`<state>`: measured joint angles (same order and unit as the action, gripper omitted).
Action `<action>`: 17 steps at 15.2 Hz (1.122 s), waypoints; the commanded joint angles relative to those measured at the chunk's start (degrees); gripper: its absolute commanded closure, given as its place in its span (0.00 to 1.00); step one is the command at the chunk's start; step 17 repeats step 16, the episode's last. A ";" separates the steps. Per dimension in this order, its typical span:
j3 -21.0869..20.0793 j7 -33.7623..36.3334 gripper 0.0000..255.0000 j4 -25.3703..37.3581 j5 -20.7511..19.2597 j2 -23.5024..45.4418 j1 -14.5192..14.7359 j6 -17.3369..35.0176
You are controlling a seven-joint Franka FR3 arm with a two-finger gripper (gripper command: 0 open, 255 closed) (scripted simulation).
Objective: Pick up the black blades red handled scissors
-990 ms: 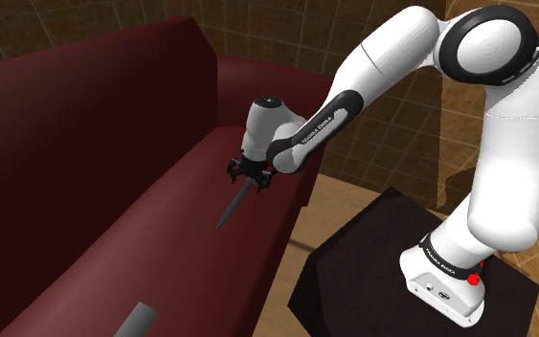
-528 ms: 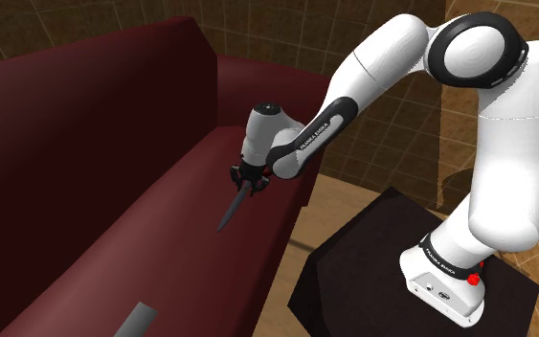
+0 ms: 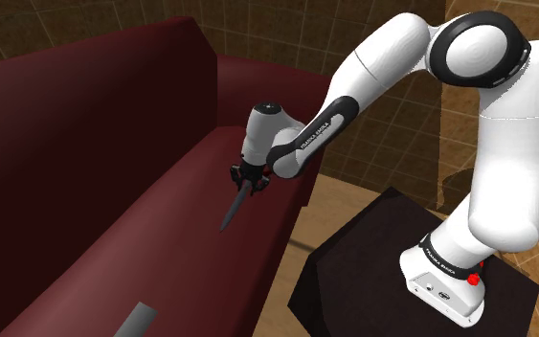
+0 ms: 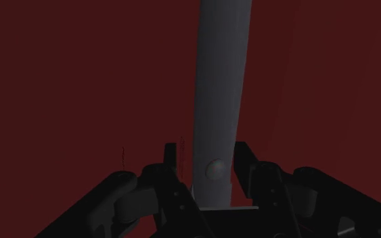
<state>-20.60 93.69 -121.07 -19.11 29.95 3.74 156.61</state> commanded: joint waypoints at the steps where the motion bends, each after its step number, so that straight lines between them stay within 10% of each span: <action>1: -0.60 -0.40 1.00 -0.10 0.58 -0.95 -0.47 -0.85; 17: -5.42 -4.32 1.00 -0.58 6.40 -9.21 -4.20 -8.35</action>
